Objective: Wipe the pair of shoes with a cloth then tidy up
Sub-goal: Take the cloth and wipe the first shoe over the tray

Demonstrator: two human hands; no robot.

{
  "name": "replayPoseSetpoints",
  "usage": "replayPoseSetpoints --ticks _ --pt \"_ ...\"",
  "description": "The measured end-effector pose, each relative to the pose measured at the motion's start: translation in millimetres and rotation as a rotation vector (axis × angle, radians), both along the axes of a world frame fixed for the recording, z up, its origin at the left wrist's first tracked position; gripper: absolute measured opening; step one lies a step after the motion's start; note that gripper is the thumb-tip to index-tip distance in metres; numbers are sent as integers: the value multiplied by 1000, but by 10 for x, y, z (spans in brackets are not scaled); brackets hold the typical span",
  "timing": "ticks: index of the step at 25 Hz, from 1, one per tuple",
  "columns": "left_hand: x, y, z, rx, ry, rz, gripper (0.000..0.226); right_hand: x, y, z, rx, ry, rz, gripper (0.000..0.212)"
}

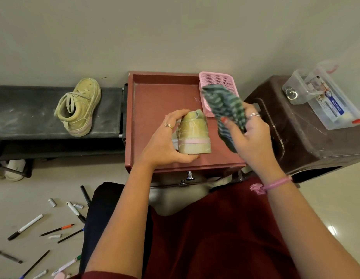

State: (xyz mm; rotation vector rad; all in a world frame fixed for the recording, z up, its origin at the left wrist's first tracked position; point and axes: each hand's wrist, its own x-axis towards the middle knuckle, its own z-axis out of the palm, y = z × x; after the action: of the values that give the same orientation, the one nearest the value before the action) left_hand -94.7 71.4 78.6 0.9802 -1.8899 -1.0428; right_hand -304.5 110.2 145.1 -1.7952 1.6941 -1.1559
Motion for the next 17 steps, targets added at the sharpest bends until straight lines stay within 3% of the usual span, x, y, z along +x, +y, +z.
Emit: replayPoseSetpoints --ticks 2,5,10,17 --pt "-45 5 -12 29 48 21 98 198 -17 -85 -131 307 133 40" --pt "-32 -13 -22 68 109 67 96 374 71 -200 -90 394 269 47" --pt "-5 0 -112 39 97 68 93 383 364 -216 -145 671 265 46" --pt "-83 26 -123 92 104 27 99 709 373 -285 -82 687 27 46"
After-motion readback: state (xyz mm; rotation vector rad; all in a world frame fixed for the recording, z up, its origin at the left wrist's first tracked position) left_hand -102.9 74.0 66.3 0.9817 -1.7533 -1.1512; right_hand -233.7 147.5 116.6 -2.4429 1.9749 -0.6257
